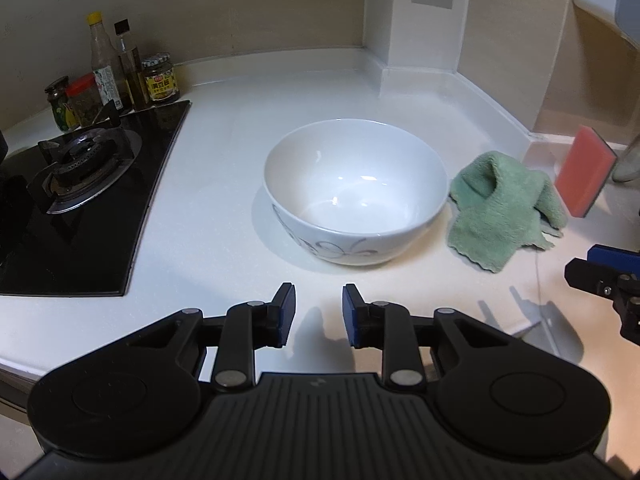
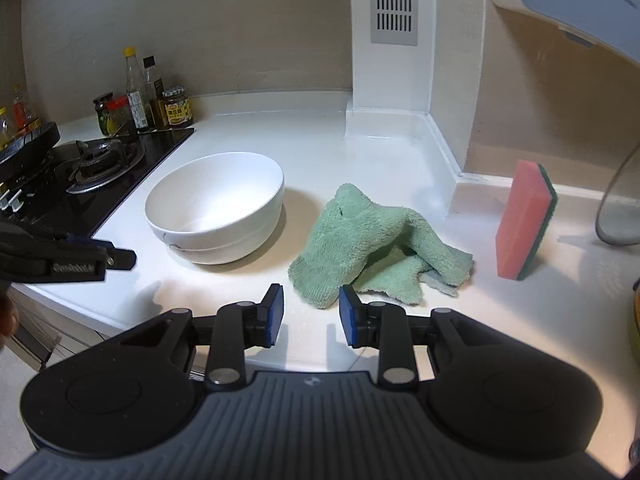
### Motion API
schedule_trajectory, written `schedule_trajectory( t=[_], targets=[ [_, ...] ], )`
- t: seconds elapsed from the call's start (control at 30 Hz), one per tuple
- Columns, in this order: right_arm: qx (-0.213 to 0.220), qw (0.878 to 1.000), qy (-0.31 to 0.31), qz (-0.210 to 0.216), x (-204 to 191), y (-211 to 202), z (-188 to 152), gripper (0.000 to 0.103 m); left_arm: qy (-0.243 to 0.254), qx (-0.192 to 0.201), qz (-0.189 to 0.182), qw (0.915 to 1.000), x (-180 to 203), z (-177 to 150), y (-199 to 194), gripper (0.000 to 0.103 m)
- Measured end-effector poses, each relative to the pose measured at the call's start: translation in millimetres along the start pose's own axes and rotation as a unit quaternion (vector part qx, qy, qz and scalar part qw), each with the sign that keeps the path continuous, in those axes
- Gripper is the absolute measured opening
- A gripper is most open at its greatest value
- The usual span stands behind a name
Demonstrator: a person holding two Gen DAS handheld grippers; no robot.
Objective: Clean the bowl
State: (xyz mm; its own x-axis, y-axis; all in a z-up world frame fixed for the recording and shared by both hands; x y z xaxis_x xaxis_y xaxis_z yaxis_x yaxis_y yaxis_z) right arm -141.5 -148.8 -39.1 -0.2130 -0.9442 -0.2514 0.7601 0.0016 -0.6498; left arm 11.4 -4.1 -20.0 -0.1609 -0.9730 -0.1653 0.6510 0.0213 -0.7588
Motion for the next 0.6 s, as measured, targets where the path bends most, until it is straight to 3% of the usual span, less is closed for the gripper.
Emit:
schedule_trajectory(
  t=[0.23, 0.37, 0.6],
  targets=[
    [0.021, 1.0, -0.018, 0.0, -7.6, -25.2, -7.2, 0.026, -0.005, 0.028, 0.029, 0.9992, 10.9, -6.0, -17.9, 0.032],
    [0.034, 0.999, -0.028, -0.002, -8.3, -40.4, -13.1, 0.026, -0.031, 0.039, -0.002, 0.9987, -0.4, -29.8, -52.1, 0.031],
    [0.034, 0.999, -0.031, -0.006, -13.0, -60.9, -21.3, 0.026, -0.044, 0.041, 0.007, 0.9982, 7.3, -34.7, -62.6, 0.031]
  ],
)
Point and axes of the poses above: each gripper's, at about its wrist camera, not at the fingertips, and y roughly the way its jaws point, x to its right, z to its top, the point moved 3 cm from there along y, roughly the way its jaws point, and after that the axes turned 14 degrees about y, right-handed, at the moved point
